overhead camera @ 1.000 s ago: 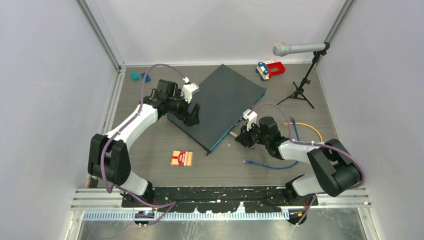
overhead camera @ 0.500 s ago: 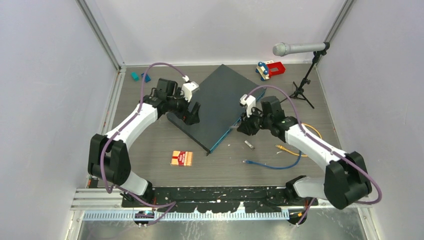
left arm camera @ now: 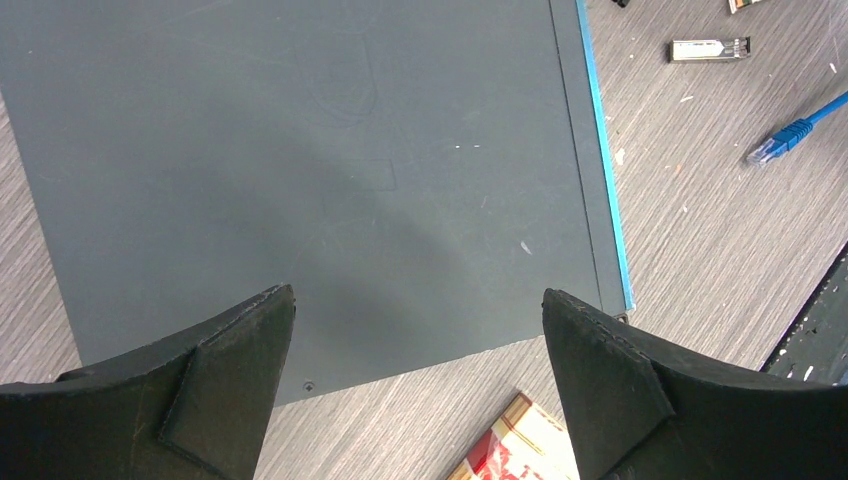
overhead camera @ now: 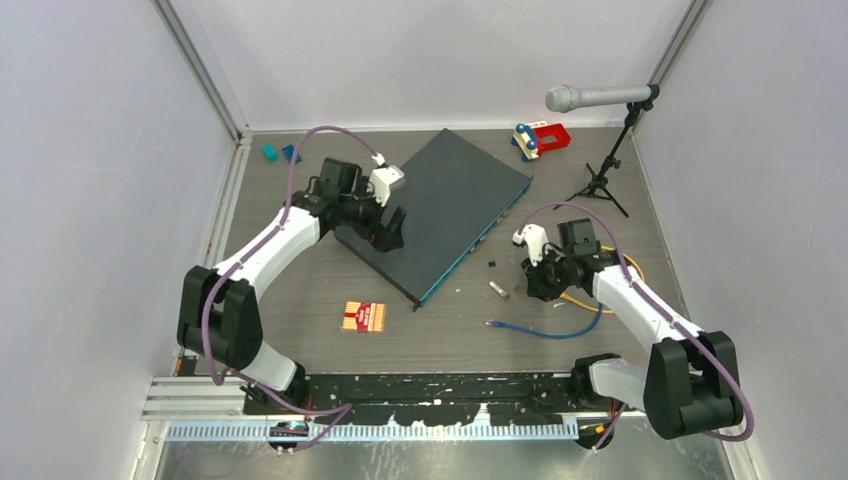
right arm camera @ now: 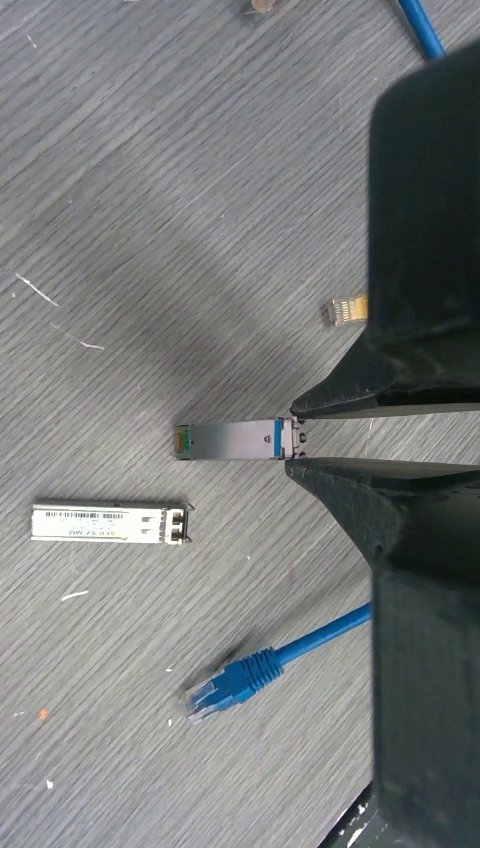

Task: Pull the plug from the switch port
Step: Place the plug at the center of the board, then move the switch port to the center of the board.

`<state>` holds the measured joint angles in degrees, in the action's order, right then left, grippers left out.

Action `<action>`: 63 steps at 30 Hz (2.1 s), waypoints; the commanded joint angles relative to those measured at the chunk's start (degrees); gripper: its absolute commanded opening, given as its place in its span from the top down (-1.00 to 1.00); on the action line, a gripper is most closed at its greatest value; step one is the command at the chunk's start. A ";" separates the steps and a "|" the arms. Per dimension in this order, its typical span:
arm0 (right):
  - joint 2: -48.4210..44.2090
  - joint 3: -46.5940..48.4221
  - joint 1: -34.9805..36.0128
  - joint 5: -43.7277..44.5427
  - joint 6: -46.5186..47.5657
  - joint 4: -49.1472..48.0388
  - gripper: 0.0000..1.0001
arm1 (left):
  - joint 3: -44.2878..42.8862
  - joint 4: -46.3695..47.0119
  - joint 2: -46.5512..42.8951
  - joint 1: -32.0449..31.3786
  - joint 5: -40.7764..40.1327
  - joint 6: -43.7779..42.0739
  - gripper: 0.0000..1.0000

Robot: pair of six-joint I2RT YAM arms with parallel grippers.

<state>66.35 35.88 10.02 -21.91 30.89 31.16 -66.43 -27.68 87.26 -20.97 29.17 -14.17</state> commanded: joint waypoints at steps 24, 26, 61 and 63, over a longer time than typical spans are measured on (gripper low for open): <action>8.86 11.50 -1.02 2.07 -4.41 -2.10 -0.23 | 1.81 2.52 -3.82 -15.59 -16.79 -3.77 -0.97; 10.28 12.99 -1.00 4.14 -6.79 -4.10 -0.23 | 2.12 3.21 -3.94 -18.53 -18.09 -3.32 -0.96; 43.21 26.83 -4.79 28.50 -41.65 -65.74 -0.60 | 17.41 18.49 3.97 -34.58 -46.29 -12.70 -0.93; 44.67 29.21 -4.92 28.72 -42.42 -64.39 -0.59 | 17.76 18.31 4.27 -34.58 -46.44 -12.98 -0.92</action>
<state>109.80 60.01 5.37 5.06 -8.21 -27.55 -50.09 -10.52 90.56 -56.25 -11.81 -24.38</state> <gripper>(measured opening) 0.797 0.967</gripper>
